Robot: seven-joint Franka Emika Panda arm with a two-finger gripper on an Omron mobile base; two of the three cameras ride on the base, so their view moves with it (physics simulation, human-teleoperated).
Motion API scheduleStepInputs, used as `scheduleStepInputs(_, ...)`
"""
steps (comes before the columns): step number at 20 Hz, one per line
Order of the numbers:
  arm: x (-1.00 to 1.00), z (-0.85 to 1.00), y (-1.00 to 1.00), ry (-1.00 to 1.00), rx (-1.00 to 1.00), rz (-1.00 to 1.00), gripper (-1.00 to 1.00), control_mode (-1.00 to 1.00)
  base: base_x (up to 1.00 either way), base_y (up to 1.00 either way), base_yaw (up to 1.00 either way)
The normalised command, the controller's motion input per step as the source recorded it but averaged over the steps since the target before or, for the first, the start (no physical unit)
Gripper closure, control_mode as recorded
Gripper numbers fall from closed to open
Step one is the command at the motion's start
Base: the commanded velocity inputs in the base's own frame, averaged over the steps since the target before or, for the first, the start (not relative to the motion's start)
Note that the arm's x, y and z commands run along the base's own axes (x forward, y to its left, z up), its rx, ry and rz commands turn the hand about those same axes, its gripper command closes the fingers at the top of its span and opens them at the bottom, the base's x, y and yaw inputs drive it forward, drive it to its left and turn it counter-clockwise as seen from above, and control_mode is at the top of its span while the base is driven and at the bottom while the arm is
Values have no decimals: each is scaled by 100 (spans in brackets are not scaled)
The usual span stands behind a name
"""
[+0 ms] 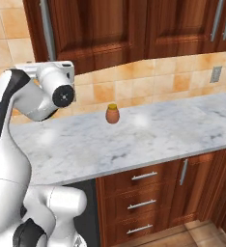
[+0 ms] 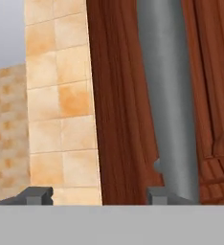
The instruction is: Pick the mug and place it in the sink. Pick the bowl and place it in the open cabinet and then close the cabinet.
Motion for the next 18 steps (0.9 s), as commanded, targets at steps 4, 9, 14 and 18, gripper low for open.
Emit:
scheduleStepInputs(4, 100, 18, 25, -20, 0, -9, -100, -100, 0, 0, 0)
scheduleStepInputs(9, 100, 21, 14, -4, 0, -12, -100, -100, 0, 0, 0)
scheduleStepInputs(14, 100, 19, 0, 3, 1, -12, -100, -100, 0, 0, 0)
scheduleStepInputs(18, 99, 20, 0, 4, 1, -11, -100, -100, 0, 0, 0)
